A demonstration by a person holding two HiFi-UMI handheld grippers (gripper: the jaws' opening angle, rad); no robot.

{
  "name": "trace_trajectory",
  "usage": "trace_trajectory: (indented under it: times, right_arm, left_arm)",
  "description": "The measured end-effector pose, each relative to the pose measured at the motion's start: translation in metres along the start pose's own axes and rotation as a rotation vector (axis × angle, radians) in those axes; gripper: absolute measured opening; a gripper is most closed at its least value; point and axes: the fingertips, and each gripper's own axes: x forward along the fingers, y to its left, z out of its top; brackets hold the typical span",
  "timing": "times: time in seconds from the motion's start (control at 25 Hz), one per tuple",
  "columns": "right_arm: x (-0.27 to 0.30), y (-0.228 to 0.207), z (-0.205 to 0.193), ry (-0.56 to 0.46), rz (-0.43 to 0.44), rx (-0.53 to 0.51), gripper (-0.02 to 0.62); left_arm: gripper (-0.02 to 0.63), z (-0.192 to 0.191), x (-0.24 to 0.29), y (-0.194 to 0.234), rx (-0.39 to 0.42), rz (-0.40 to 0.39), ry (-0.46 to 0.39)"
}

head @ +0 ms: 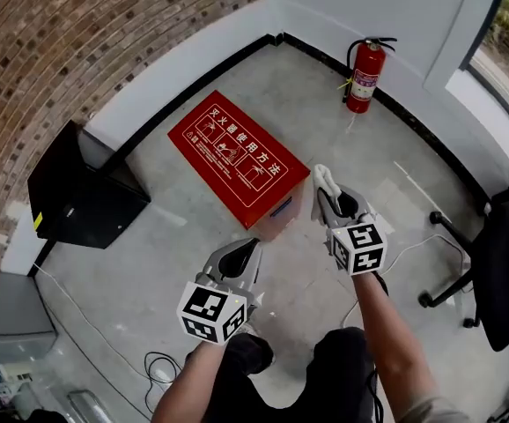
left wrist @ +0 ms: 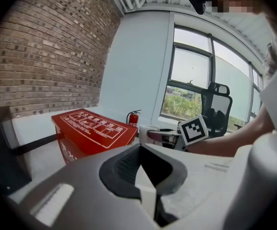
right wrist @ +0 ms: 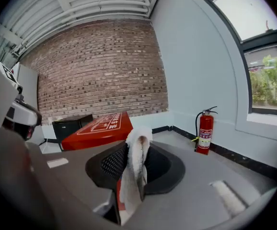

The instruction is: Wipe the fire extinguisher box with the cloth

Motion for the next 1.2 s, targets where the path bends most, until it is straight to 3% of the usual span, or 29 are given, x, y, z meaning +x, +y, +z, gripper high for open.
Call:
trace_trajectory:
  times: [0.28,0.64,0.88,1.04,1.12,1.2]
  right_arm:
    - [0.045,0.016,-0.029,-0.17,0.095,-0.081,0.101]
    - [0.037,0.105,-0.051,-0.292,0.375,-0.209,0.098]
    - [0.024,0.179,-0.084,-0.269,0.631,-0.336,0.095]
    - [0.019,0.205,-0.119,-0.224,0.79,-0.392,0.095]
    - [0.018,0.21,-0.135,-0.199,0.839,-0.396,0.095]
    - [0.025,0.207,-0.147,-0.192,0.826,-0.408,0.095]
  left_arm:
    - [0.0,-0.081,0.032,0.036,0.004,0.077,0.003]
    - [0.0,-0.114,0.027,0.063,0.03,0.192,-0.038]
    - [0.0,-0.125,-0.003,0.07,0.007,0.292,-0.044]
    - [0.0,-0.138,-0.015,0.068,-0.022,0.336,-0.05]
    - [0.001,-0.147,-0.015,0.064,-0.032,0.343,-0.046]
    - [0.0,-0.155,-0.011,0.061,-0.038,0.346,-0.047]
